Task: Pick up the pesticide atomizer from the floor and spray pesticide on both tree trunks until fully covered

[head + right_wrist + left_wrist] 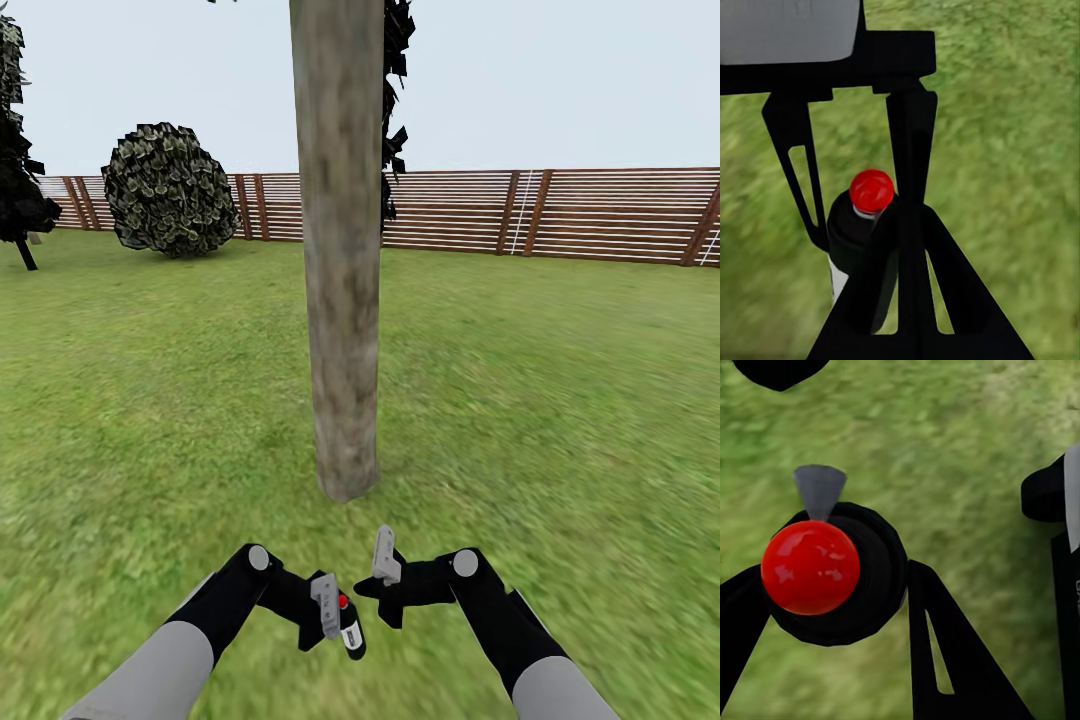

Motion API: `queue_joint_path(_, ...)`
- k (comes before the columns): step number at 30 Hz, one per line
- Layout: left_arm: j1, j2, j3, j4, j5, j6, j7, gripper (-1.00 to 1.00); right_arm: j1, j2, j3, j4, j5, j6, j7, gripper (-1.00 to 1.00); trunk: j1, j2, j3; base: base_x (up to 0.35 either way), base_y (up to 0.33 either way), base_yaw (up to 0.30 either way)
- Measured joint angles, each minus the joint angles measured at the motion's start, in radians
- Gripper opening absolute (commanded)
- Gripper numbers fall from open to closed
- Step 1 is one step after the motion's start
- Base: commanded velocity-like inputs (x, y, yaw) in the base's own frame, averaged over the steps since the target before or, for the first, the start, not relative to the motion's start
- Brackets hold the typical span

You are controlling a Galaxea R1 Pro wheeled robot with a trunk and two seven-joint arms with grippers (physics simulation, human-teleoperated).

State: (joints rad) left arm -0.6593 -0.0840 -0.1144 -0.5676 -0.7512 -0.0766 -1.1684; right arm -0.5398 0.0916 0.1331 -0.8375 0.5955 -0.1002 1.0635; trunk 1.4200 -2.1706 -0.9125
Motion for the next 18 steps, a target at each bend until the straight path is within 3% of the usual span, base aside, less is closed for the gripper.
queue_joint_path(18, 0.002, 0.001, 0.002, -0.026, 0.002, 0.002, 0.006, -1.0, 0.0, 0.0, 0.0, 0.001, 0.0, 0.0, 0.0, -1.0, 0.0, 0.0, 0.0, 0.0, 0.0, 0.0)
